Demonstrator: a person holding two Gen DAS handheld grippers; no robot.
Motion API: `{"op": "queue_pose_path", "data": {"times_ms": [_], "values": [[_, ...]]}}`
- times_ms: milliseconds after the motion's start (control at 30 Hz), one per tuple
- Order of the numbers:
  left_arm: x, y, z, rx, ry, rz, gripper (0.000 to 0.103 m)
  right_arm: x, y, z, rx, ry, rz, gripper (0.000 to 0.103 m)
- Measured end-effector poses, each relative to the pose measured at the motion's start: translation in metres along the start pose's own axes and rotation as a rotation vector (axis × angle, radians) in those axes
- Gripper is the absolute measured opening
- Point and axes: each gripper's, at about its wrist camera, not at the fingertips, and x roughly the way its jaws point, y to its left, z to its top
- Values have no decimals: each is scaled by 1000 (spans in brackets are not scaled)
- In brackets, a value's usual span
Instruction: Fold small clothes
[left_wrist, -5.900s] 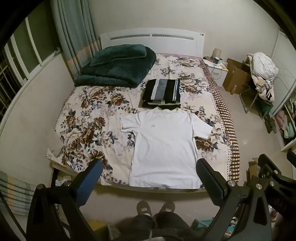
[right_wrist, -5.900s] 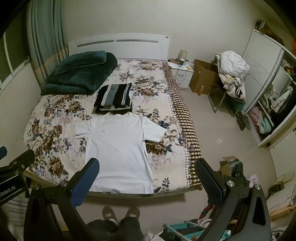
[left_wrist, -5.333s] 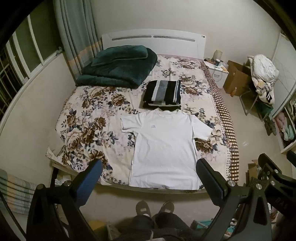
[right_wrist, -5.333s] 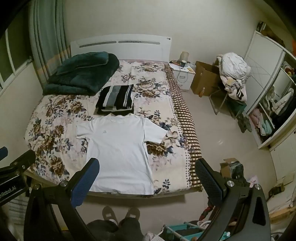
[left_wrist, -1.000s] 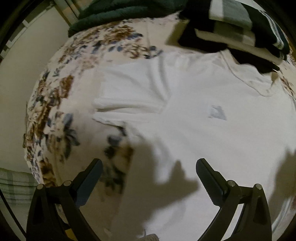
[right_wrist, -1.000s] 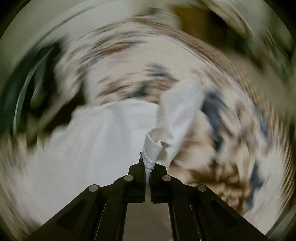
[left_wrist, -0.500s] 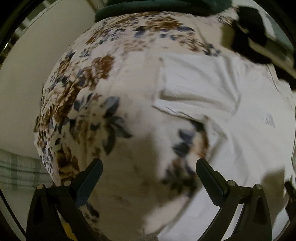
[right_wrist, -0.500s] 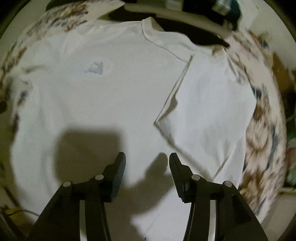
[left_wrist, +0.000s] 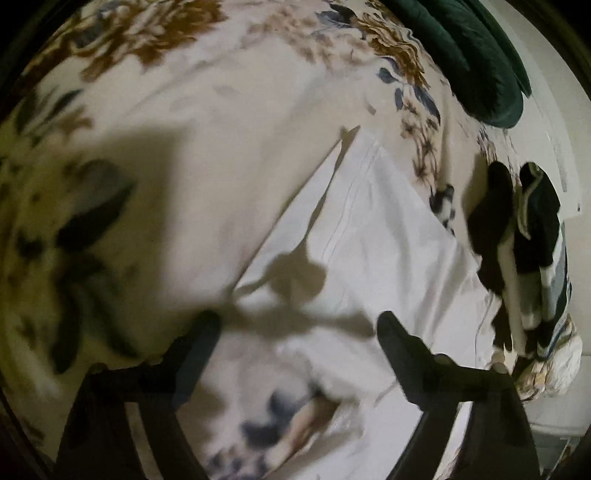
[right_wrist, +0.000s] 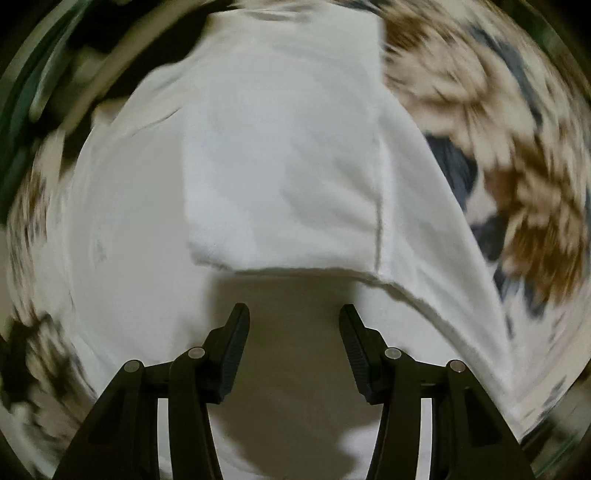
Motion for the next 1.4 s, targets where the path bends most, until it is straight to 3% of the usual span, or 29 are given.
{"op": "queue_pose_path", "data": {"times_ms": [67,100,133,167,333,533,667,733,867,933,1000,1067,1100,1267,1400], "values": [[2,-10,3,32,-43,35,38,-1,-13,6,49,4,18,53],[1,-17,3,53,-72,58,28,-2,-18,7,61,3,17,53],[-2,-22,4,79,-105,69,11,-3,-22,12,64,1,14,53],[-5,-25,6,97,-129,72,8,-4,-25,13,62,-2,10,53],[-23,-53,0,214,-237,111,5,-8,-28,13,49,-16,-7,53],[-55,-116,-45,532,-380,129,5,-22,-53,20,89,-28,-10,53],[-46,-170,-109,801,-365,103,5,-32,-77,12,115,-35,-19,53],[-39,-184,-138,888,-337,86,5,-40,-90,10,127,-36,-23,53],[-7,-196,-194,1047,-175,99,10,-55,-109,7,137,-21,-23,53],[-3,-195,-206,1065,-153,117,13,-65,-122,-1,121,-20,-24,53],[-9,-186,-210,1066,-146,104,27,-76,-126,2,92,-29,-26,53],[-19,-173,-210,1057,-151,121,76,-87,-127,7,66,-41,-14,56],[-24,-168,-213,1046,-158,130,83,-92,-126,10,54,-45,5,58],[-42,-132,-184,935,-215,232,86,-97,-97,35,-13,-17,141,58],[-35,-104,-155,836,-207,336,86,-89,-56,52,-103,15,216,58]]}}
